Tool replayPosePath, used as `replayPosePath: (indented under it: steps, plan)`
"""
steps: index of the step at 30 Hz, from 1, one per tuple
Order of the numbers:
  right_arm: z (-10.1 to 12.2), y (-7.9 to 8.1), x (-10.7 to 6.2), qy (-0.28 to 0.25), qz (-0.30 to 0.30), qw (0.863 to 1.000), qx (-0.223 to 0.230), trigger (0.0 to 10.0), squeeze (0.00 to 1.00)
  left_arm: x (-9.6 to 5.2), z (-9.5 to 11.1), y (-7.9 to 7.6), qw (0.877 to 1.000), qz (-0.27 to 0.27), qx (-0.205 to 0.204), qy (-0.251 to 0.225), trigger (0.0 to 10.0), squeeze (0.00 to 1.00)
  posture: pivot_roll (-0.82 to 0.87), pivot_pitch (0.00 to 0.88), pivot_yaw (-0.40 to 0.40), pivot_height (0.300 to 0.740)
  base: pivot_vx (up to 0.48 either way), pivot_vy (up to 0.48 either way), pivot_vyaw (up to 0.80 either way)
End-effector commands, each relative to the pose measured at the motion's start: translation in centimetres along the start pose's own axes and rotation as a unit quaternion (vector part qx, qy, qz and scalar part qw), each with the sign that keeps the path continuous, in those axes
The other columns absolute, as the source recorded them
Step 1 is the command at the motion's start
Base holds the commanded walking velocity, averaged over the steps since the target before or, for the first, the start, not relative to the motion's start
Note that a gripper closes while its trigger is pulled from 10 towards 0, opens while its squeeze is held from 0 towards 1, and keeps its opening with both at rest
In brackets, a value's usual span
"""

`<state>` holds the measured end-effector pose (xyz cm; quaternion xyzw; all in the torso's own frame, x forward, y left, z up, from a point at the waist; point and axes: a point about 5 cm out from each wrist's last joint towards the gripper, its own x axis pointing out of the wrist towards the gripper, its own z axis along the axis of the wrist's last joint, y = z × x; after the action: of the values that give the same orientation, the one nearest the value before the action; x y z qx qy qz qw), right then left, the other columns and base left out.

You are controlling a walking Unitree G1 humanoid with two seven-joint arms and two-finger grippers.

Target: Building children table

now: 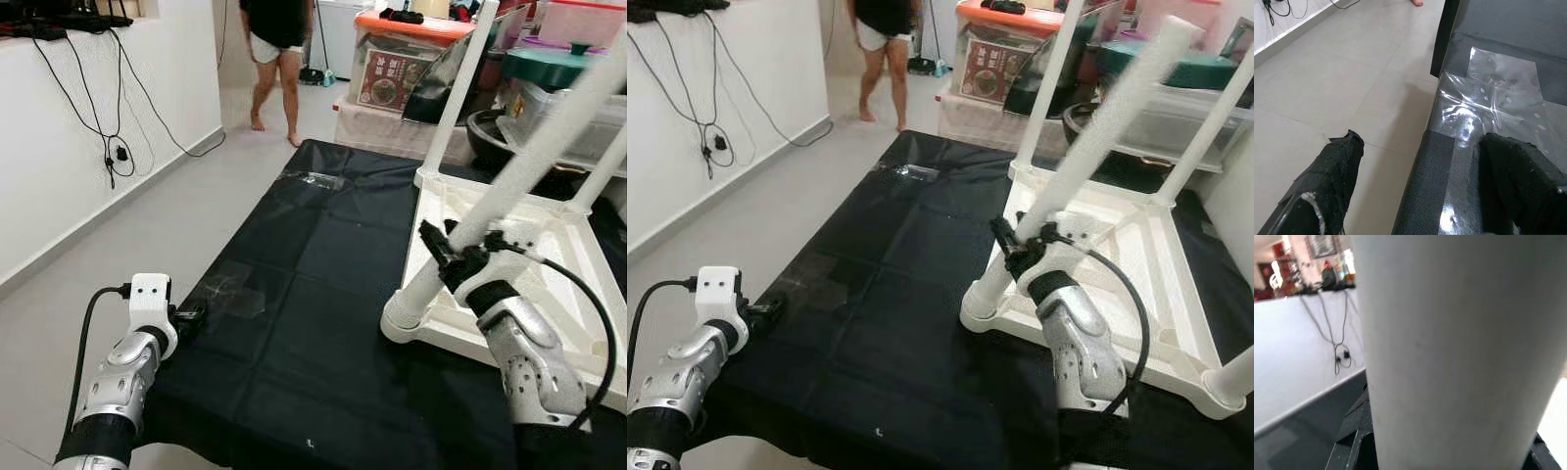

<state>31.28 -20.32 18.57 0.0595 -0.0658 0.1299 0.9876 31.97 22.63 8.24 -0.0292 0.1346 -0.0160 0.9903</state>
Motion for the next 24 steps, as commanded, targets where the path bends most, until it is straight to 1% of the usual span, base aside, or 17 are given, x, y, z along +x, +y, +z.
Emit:
replayPosePath:
  steps: [1,3,5,6,9,14,15,16,19,24]
  plan:
    - [-1.8,-0.1,0.0,0.049,0.005,0.999,-0.016,0.0,0.00,0.0,-0.5,0.1,1.000,0.001,0.006,0.014,10.0,0.00,0.11,0.000,-0.094,0.740,0.000,0.000,0.00]
    - [-1.8,0.7,0.6,0.056,0.039,0.997,-0.034,0.0,0.00,0.1,-0.5,-0.2,1.000,-0.002,0.005,0.014,10.0,0.00,0.11,0.000,-0.094,0.740,0.000,0.000,0.00]
    - [-1.8,0.7,0.6,0.056,0.039,0.997,-0.034,0.0,0.00,0.1,-0.5,-0.2,1.000,-0.002,0.005,0.014,10.0,0.00,0.11,0.000,-0.094,0.740,0.000,0.000,0.00]
    - [-1.8,0.9,0.8,0.060,0.055,0.996,-0.040,0.0,0.00,0.1,-0.5,-0.2,1.000,-0.003,0.005,0.014,10.0,0.00,0.12,0.000,-0.100,0.740,0.000,0.000,0.00]
    - [-1.6,0.9,1.7,0.069,0.083,0.994,-0.032,0.0,0.00,0.0,-0.6,0.0,1.000,0.000,0.002,0.013,10.0,0.00,0.12,0.000,-0.113,0.740,0.000,0.000,0.00]
    - [-1.9,0.4,2.0,0.080,0.075,0.994,-0.006,0.0,0.00,-0.3,-0.8,0.2,1.000,0.004,0.001,0.014,10.0,0.00,0.13,0.000,-0.118,0.740,0.000,0.000,0.00]
    - [-2.4,0.1,1.9,0.088,0.065,0.994,0.005,0.0,0.00,-0.3,-0.8,0.2,1.000,0.006,0.001,0.015,10.0,0.00,0.13,0.000,-0.118,0.740,0.000,0.000,0.00]
    - [-2.4,0.1,1.9,0.088,0.065,0.994,0.005,0.0,0.00,-0.3,-0.8,0.2,1.000,0.006,0.001,0.015,10.0,0.00,0.13,0.000,-0.118,0.740,0.000,0.000,0.00]
    - [-3.4,-0.2,1.5,0.103,0.054,0.993,0.013,0.0,0.00,-0.4,-0.9,0.4,1.000,0.007,0.001,0.017,10.0,0.00,0.13,0.000,-0.114,0.740,0.000,0.000,0.00]
    - [-3.9,-0.5,1.2,0.116,0.049,0.992,0.029,0.0,0.00,-0.4,-0.9,0.4,1.000,0.006,0.002,0.018,10.0,0.00,0.12,0.000,-0.107,0.740,0.000,0.000,0.00]
